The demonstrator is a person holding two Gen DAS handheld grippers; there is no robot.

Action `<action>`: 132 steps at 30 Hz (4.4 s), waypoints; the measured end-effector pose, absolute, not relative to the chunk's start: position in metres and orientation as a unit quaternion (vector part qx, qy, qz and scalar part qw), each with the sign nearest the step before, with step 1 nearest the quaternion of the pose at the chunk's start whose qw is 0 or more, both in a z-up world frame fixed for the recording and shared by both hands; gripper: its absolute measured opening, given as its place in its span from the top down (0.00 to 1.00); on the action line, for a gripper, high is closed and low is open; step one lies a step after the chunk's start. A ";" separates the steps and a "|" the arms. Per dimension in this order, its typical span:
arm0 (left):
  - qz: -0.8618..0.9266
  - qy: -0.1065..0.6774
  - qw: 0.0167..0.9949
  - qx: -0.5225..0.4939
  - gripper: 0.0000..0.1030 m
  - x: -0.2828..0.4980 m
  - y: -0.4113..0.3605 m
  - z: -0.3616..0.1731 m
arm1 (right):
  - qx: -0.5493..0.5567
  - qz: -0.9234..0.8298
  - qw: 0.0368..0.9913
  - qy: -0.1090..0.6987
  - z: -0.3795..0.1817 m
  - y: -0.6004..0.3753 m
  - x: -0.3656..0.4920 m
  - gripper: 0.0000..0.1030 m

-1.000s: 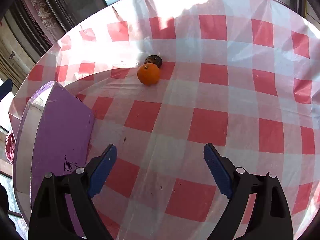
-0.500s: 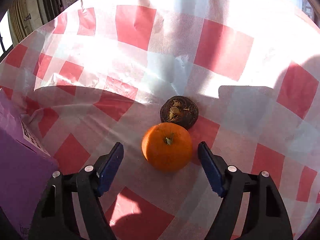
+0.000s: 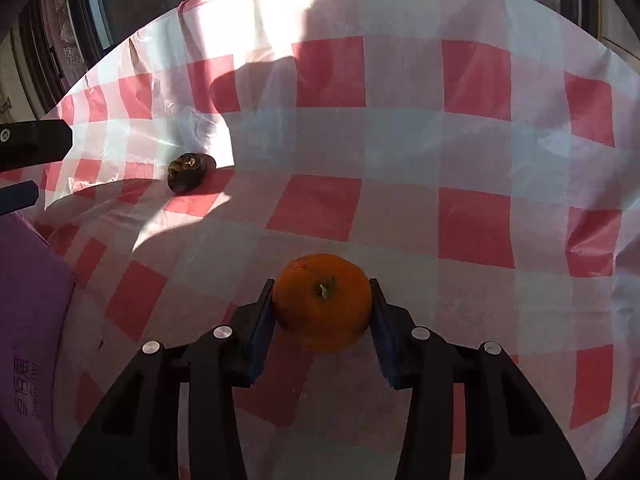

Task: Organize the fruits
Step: 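Grasp the orange with the right tool while the left tool grasps the mangosteen, then carry the orange and mangosteen toward the white box with both tools, then open the right tool to drop the orange while the left tool releases the mangosteen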

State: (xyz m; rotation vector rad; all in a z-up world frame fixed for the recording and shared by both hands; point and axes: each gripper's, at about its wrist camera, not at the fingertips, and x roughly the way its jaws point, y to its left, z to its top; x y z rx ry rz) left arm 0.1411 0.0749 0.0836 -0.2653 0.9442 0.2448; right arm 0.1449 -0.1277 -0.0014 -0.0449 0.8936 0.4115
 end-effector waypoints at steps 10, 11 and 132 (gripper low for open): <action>0.165 0.472 0.861 -0.097 0.33 0.228 0.095 0.003 | 0.021 0.169 0.888 0.428 -0.003 -0.174 0.120 0.57; 0.161 0.467 0.864 -0.093 0.37 0.228 0.095 0.003 | 0.023 0.170 0.888 0.427 -0.003 -0.176 0.120 0.57; 0.043 0.603 0.794 -0.064 0.59 -0.114 0.277 0.063 | -0.145 0.338 0.743 0.560 0.103 0.162 -0.031 0.57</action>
